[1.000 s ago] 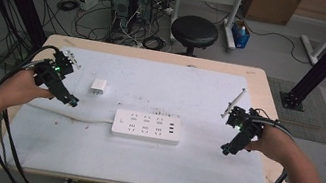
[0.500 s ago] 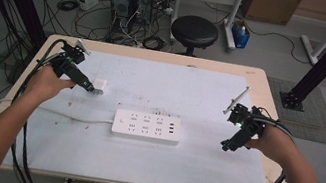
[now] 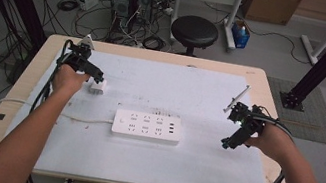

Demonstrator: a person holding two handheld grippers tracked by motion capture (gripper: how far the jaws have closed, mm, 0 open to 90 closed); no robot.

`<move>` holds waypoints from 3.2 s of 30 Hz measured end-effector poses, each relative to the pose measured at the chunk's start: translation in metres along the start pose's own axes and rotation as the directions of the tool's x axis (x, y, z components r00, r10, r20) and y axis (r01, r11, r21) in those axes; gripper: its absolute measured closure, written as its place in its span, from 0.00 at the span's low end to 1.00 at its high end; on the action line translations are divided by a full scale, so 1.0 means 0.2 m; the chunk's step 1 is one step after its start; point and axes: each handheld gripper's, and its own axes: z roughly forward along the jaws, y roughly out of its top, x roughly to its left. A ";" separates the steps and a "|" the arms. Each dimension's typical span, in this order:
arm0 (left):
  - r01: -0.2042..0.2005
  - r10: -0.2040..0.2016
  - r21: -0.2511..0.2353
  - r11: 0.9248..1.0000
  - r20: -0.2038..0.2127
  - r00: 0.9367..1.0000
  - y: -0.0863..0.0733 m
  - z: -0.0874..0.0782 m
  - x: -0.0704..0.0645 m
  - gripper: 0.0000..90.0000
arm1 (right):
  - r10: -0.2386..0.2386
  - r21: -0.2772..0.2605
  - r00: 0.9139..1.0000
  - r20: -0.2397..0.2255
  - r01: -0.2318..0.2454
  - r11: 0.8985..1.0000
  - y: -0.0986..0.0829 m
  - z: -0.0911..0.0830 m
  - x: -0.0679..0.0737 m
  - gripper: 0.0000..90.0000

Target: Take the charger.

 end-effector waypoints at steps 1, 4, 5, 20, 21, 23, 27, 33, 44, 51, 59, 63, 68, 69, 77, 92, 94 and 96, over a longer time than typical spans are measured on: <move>0.010 -0.010 -0.001 1.000 -0.004 1.000 0.01 0.02 0.00 0.04 | 0.004 0.002 1.000 0.001 -0.004 1.000 0.00 0.00 0.00 0.01; 0.036 -0.036 0.004 0.999 -0.017 0.999 0.02 0.08 -0.03 0.04 | 0.000 0.003 1.000 0.001 0.000 1.000 -0.01 0.00 -0.01 0.01; 0.036 -0.036 0.004 0.999 -0.017 0.999 0.02 0.08 -0.03 0.04 | 0.000 0.003 1.000 0.001 0.000 1.000 -0.01 0.00 -0.01 0.01; 0.067 -0.065 0.035 0.997 -0.031 0.997 0.02 0.28 -0.12 0.12 | -0.001 -0.004 1.000 -0.011 0.001 1.000 -0.01 0.01 -0.02 0.01; 0.065 -0.064 0.039 0.997 -0.031 0.997 0.02 0.29 -0.12 0.12 | -0.006 -0.004 1.000 -0.012 0.006 1.000 -0.01 0.01 -0.02 0.01; 0.065 -0.064 0.039 0.997 -0.031 0.997 0.02 0.29 -0.12 0.12 | -0.003 -0.002 1.000 -0.013 0.003 1.000 -0.01 0.01 -0.02 0.01; 0.060 -0.059 0.060 0.996 -0.020 0.998 0.01 0.32 -0.12 0.18 | -0.005 0.001 1.000 -0.014 0.005 1.000 -0.01 0.01 -0.02 0.01; 0.057 -0.057 0.055 0.997 0.001 0.998 0.00 0.33 -0.11 0.30 | -0.007 0.009 1.000 -0.025 0.008 1.000 -0.01 0.02 -0.03 0.01; 0.019 -0.020 0.028 0.999 0.031 0.999 0.00 0.33 -0.10 0.47 | -0.001 0.008 1.000 -0.025 0.001 1.000 -0.01 0.02 -0.04 0.01; -0.023 0.024 -0.007 1.000 0.046 0.999 -0.02 0.28 -0.11 0.47 | 0.022 -0.005 1.000 -0.011 -0.022 1.000 -0.02 0.01 -0.04 0.01; -0.118 0.128 -0.104 0.987 0.091 0.988 -0.06 0.11 -0.10 0.47 | 0.031 -0.016 1.000 0.005 -0.031 0.999 -0.04 -0.01 -0.01 0.01; -0.154 0.169 -0.137 0.978 0.103 0.980 -0.08 0.04 -0.10 0.47 | 0.021 -0.023 1.000 0.003 -0.020 1.000 -0.03 -0.01 0.00 0.01; -0.219 0.247 -0.177 0.959 0.151 0.957 -0.13 -0.07 -0.09 0.47 | 0.017 -0.033 1.000 0.006 -0.017 0.999 -0.03 -0.02 0.02 0.01; -0.251 0.281 -0.188 0.950 0.159 0.946 -0.14 -0.09 -0.10 0.47 | 0.010 -0.036 1.000 0.008 -0.010 0.999 -0.03 -0.02 0.03 0.01; -0.352 0.433 -0.308 0.884 0.253 0.865 -0.24 -0.25 -0.12 0.47 | 0.007 -0.064 1.000 0.010 -0.006 0.998 -0.05 -0.04 0.05 0.01; -0.514 0.633 -0.410 0.754 0.243 0.735 -0.36 -0.40 -0.14 0.47 | 0.010 -0.100 1.000 0.026 -0.008 0.995 -0.06 -0.05 0.07 0.01; -0.530 0.648 -0.410 0.742 0.241 0.722 -0.37 -0.41 -0.15 0.47 | 0.012 -0.097 1.000 0.024 -0.009 0.995 -0.06 -0.04 0.07 0.01; -0.538 0.656 -0.409 0.737 0.241 0.715 -0.37 -0.42 -0.16 0.47 | 0.018 -0.095 0.999 0.028 -0.015 0.995 -0.05 -0.04 0.07 0.01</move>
